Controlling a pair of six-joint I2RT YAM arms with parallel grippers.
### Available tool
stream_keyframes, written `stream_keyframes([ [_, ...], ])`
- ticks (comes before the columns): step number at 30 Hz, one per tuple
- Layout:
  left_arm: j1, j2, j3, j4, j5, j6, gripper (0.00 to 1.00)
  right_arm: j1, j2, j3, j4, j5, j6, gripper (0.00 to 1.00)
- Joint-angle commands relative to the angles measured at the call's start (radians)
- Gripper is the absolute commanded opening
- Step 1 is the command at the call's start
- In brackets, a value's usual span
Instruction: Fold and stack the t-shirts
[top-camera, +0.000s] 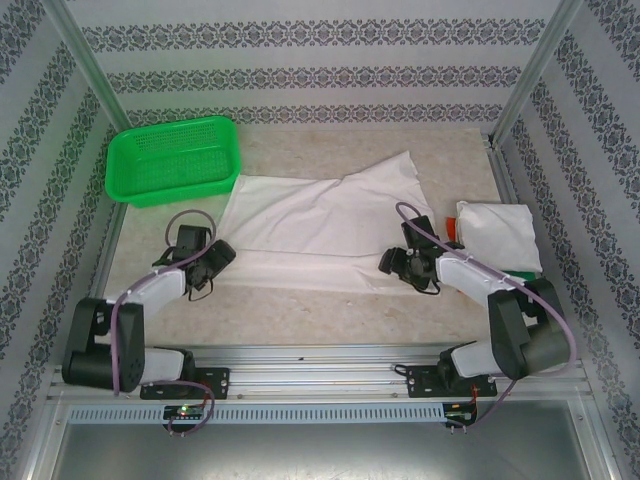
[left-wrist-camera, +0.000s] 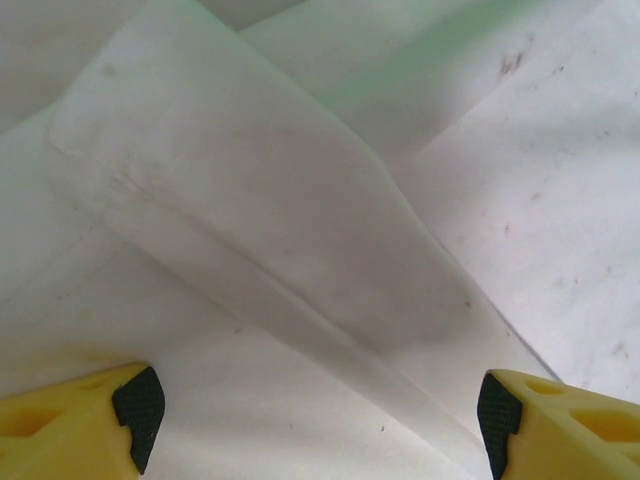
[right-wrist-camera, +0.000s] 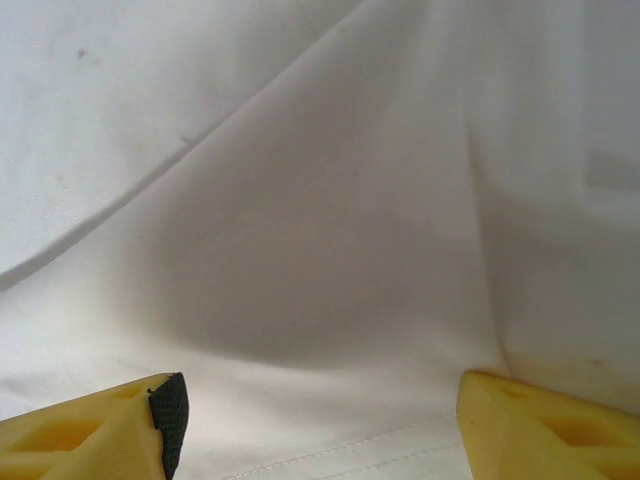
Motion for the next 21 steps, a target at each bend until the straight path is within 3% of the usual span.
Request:
stream_keyframes([
  [1,-0.016,-0.076,-0.07,-0.24,-0.007,-0.041,0.84,-0.007,-0.054,-0.019,-0.1,0.004,-0.002,0.72],
  [6,-0.021,-0.221,-0.024,-0.363,-0.049,0.0,0.87,0.025,-0.122,0.042,-0.094,0.002,-0.068,0.72],
  [11,-0.02,-0.16,0.103,-0.395,-0.075,-0.019,0.94,0.084,-0.022,0.174,-0.082,-0.001,-0.099,0.73],
  [16,-0.017,-0.042,0.132,-0.327,-0.057,-0.188,0.77,0.134,0.051,0.198,-0.018,-0.023,-0.064,0.73],
  [21,-0.014,0.058,0.145,-0.255,-0.016,-0.304,0.67,0.157,0.064,0.177,0.009,-0.031,-0.041,0.73],
])
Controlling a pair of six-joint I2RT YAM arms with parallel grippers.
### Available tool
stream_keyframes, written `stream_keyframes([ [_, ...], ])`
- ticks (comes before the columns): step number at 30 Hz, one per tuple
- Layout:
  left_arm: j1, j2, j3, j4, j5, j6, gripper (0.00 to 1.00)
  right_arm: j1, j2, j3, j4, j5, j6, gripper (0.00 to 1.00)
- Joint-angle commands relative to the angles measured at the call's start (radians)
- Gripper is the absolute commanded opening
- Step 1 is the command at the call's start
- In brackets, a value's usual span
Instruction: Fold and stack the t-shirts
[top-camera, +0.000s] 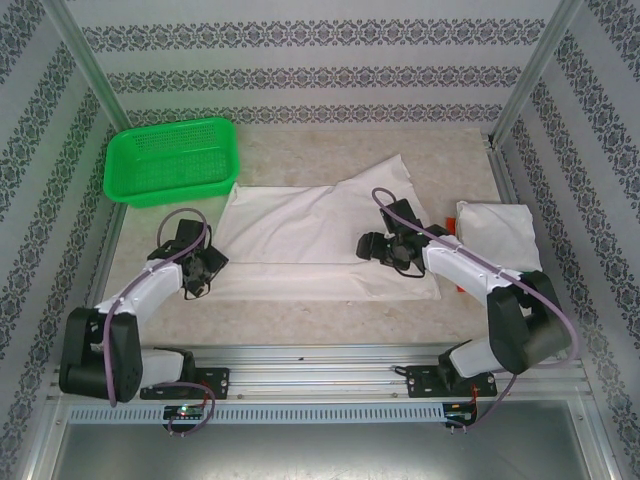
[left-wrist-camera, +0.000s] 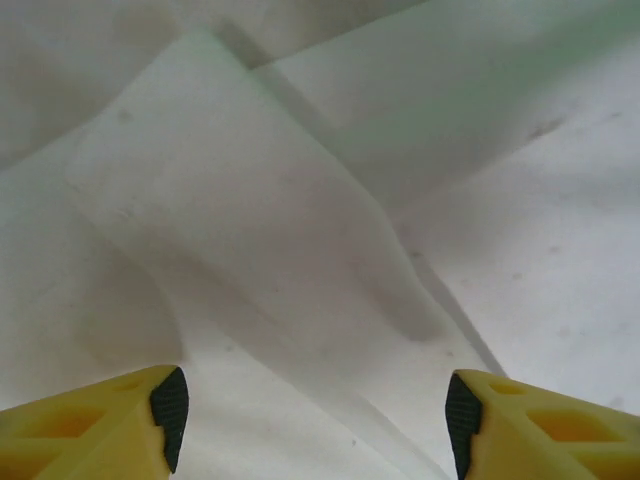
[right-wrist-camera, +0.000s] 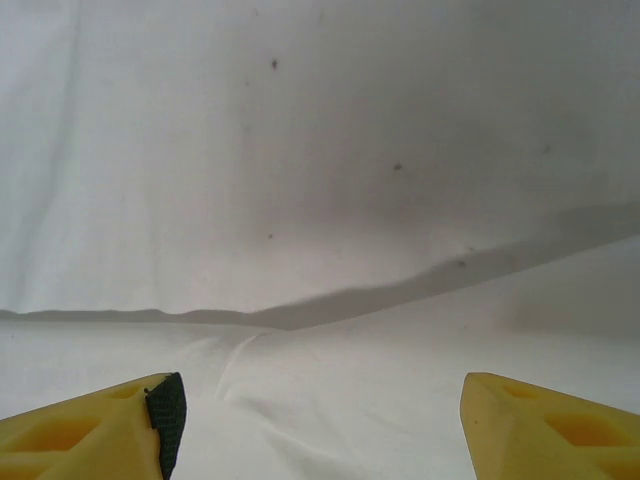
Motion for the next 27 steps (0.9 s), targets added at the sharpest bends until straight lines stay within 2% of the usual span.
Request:
stream_keyframes([
  [1,-0.002,0.048,0.023,0.049,0.027,-0.12,0.66,0.011,-0.001,-0.02,0.025,-0.007,0.017,0.73],
  [11,-0.002,0.083,0.115,0.028,-0.018,-0.066,0.55,0.009,-0.009,-0.04,0.033,0.009,0.012,0.73],
  [20,0.001,0.189,0.157,0.064,-0.013,-0.061,0.54,0.01,-0.007,-0.023,0.033,0.003,-0.006,0.73],
  [23,-0.001,0.213,0.166,0.085,-0.011,-0.063,0.55,0.028,-0.023,-0.025,0.076,-0.032,-0.072,0.73],
  [27,0.0,0.233,0.206,0.086,-0.019,-0.057,0.54,0.098,-0.024,-0.003,0.095,-0.009,-0.191,0.74],
])
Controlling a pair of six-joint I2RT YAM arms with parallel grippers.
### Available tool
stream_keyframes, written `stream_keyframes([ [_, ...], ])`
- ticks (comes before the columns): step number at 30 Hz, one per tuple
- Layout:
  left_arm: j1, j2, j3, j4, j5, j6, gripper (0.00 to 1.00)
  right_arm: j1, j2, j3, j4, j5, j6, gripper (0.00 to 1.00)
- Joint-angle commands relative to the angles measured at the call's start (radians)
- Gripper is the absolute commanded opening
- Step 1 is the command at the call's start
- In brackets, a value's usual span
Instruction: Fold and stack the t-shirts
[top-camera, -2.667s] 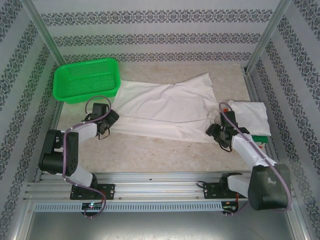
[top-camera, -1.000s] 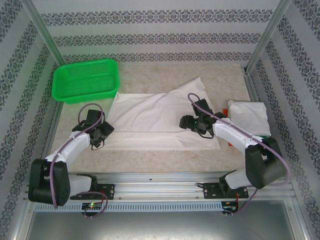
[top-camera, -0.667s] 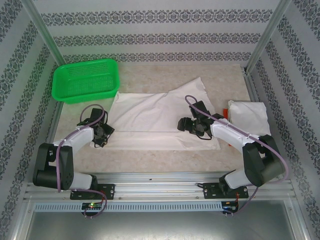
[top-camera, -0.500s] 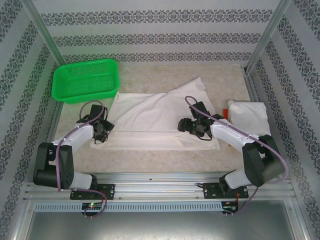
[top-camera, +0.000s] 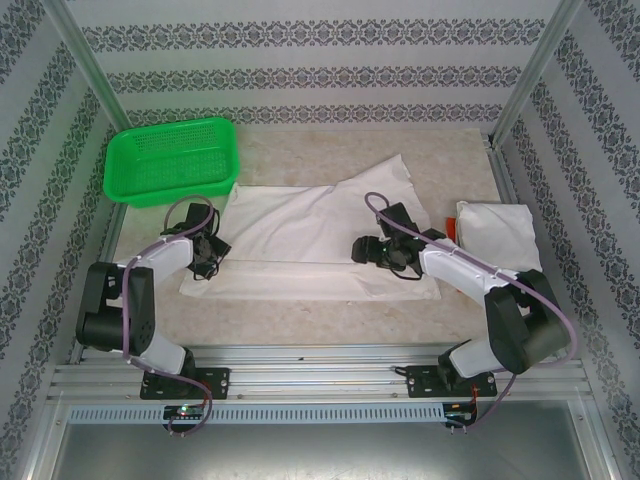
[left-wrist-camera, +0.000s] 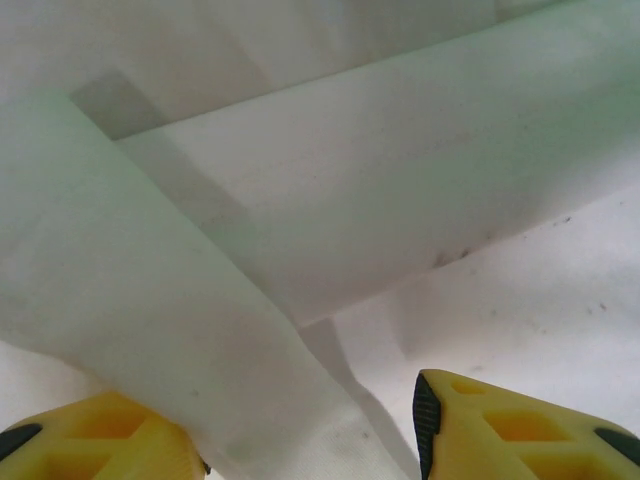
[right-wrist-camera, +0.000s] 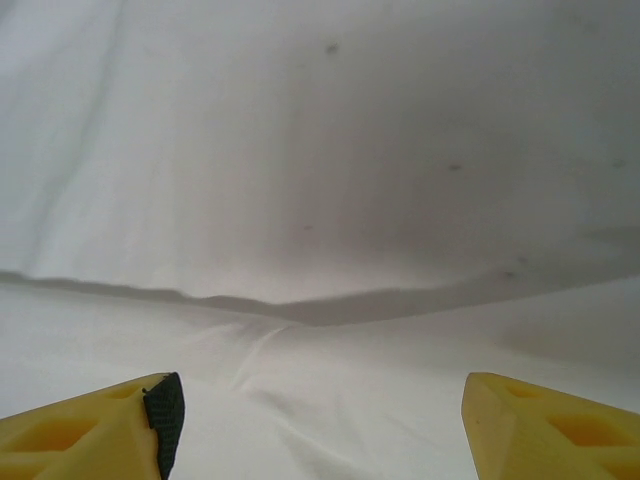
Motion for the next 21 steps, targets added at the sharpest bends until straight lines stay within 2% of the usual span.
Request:
stream_keyframes([
  [1,0.0,0.013,0.058,0.03,-0.015,0.016,0.54,0.068,-0.012,0.04,0.024,0.012,-0.145,0.75],
  [5,0.003,0.056,0.098,0.03,-0.045,0.028,0.53,0.172,0.054,0.114,-0.025,0.124,-0.292,0.78],
  [11,0.011,0.131,0.134,0.047,-0.031,0.031,0.53,0.29,0.192,0.236,-0.082,0.317,-0.528,0.82],
  [16,0.014,0.143,0.144,0.055,-0.036,0.028,0.53,0.349,0.307,0.312,-0.1,0.444,-0.736,0.82],
  [21,0.02,0.145,0.156,0.051,-0.036,0.028,0.53,0.355,0.391,0.36,-0.109,0.471,-0.82,0.82],
])
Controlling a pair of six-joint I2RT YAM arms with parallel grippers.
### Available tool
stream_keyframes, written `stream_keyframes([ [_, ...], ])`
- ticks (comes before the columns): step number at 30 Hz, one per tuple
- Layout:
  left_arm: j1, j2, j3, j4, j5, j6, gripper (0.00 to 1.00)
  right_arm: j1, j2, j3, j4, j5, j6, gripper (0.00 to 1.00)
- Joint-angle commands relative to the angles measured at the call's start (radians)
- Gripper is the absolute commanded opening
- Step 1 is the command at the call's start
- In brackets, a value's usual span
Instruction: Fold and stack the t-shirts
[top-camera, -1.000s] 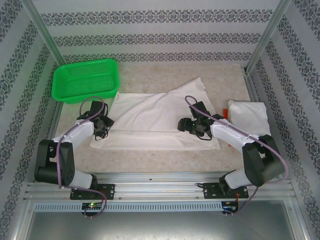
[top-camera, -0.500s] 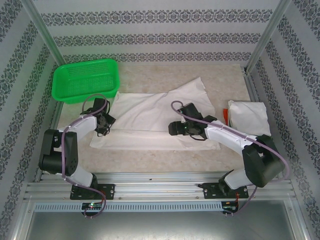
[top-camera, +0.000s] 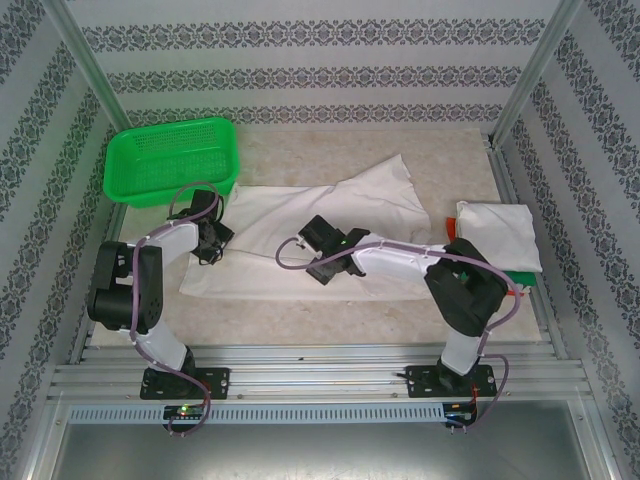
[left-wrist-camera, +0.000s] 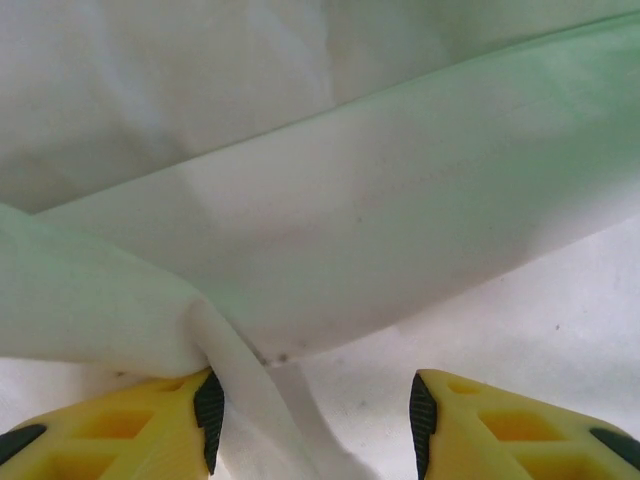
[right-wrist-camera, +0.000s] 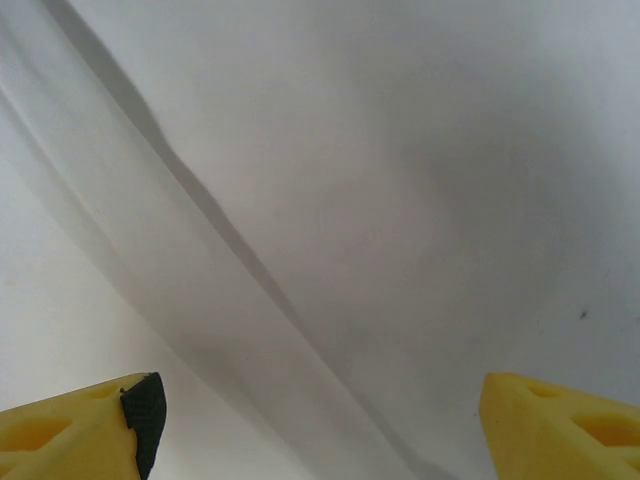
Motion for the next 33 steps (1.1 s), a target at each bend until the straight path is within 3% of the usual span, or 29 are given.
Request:
stream_keyframes([
  [1,0.013,0.007,0.025,0.012,-0.024,0.018,0.54,0.0,0.044,0.044,-0.033,0.092,-0.118,0.81],
  [13,0.025,-0.004,0.016,0.006,-0.027,0.028,0.54,-0.091,0.093,0.125,-0.067,0.115,-0.13,0.79],
  [21,0.03,-0.002,0.018,0.007,-0.02,0.033,0.54,-0.074,0.009,0.053,-0.008,-0.018,-0.163,0.83],
  [25,0.024,-0.063,0.016,-0.009,-0.027,0.07,0.61,-0.117,-0.014,0.072,-0.042,-0.079,0.006,0.82],
  [29,-0.017,-0.146,0.002,-0.021,-0.041,0.13,0.84,-0.191,-0.058,0.057,-0.081,-0.162,0.33,0.8],
  [33,-0.064,-0.155,-0.014,-0.015,0.005,0.165,0.9,-0.306,-0.072,-0.023,-0.095,-0.37,0.613,0.78],
])
